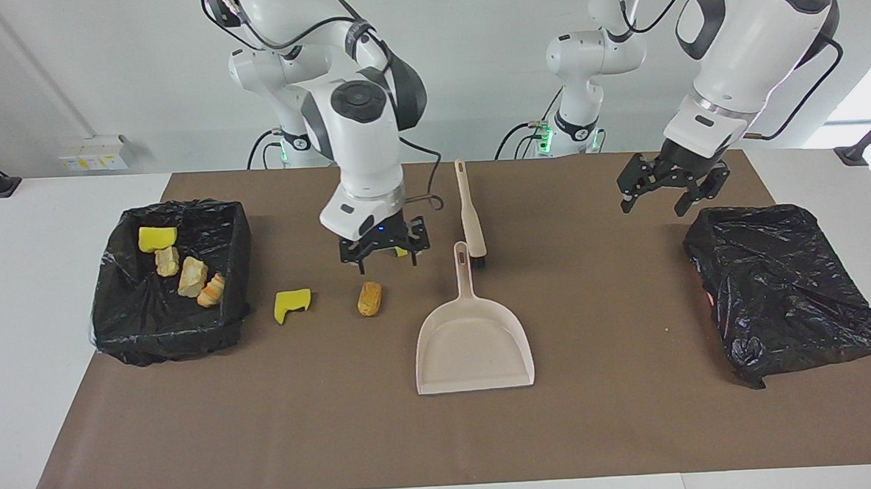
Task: Sweep and dump trash in bin
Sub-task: 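Bring the empty dustpan back to the table center with the right gripper, then grasp the dustpan handle with the left gripper while the right gripper withdraws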
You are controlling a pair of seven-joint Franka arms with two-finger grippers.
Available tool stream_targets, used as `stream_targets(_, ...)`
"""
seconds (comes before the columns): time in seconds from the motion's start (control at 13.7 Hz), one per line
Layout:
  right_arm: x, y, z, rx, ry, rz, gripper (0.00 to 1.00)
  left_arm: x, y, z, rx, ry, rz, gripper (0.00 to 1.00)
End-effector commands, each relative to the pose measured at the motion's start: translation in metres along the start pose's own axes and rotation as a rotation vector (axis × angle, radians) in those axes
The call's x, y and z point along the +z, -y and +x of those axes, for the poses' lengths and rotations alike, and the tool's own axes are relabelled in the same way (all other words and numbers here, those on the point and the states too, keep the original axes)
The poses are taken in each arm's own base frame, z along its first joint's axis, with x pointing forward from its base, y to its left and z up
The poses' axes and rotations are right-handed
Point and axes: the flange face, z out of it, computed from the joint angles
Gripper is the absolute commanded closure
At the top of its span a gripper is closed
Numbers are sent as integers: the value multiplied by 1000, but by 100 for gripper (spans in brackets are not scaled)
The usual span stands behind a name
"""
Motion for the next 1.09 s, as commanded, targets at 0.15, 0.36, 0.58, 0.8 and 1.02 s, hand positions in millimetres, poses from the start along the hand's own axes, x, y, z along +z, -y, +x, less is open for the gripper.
stream_targets(0.15,-52,-107,-19,-194,11,-8,0,32,-73,13,-67,-30,-15,0)
stream_targets(0.36,-92,-147,-38,-126,-15,0,0,72,-138,8,-95,-5,-27,0)
stream_targets(0.58,-101,-175,-50,-81,5,-25,0,126,-193,5,-110,-7,-10,0)
stream_targets(0.8,-103,-178,-59,-76,35,-26,0,162,-215,-4,-103,14,-7,0)
stream_targets(1.02,-102,-189,-62,-30,43,-9,0,193,-228,-12,-107,49,6,0)
